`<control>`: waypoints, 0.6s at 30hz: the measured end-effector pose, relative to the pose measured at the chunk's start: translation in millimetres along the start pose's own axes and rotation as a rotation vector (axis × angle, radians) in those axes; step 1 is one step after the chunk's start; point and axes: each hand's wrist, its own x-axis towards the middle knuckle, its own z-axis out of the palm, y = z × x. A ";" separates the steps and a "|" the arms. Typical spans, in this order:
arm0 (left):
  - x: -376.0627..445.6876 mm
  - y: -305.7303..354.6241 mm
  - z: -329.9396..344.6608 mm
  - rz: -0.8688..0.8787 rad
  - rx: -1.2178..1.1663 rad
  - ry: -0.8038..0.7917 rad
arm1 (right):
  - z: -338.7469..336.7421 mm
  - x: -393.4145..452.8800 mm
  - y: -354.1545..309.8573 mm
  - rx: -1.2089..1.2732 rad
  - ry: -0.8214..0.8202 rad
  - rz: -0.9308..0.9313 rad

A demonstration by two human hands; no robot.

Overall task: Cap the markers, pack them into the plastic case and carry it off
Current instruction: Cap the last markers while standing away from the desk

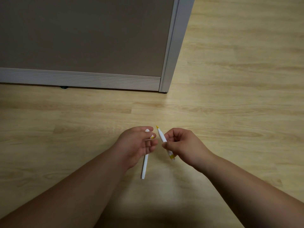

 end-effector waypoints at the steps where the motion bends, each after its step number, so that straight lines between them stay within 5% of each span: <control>1: -1.4 -0.5 -2.2 0.055 0.107 0.024 | -1.6 0.7 0.0 -0.022 0.009 -0.002; 8: -2.4 -3.3 -11.4 0.223 0.288 -0.001 | -5.8 -0.9 -0.8 -0.090 0.010 -0.009; 18: 2.7 -6.2 -18.4 0.136 0.113 -0.059 | -7.1 -4.8 4.1 -0.130 -0.008 -0.004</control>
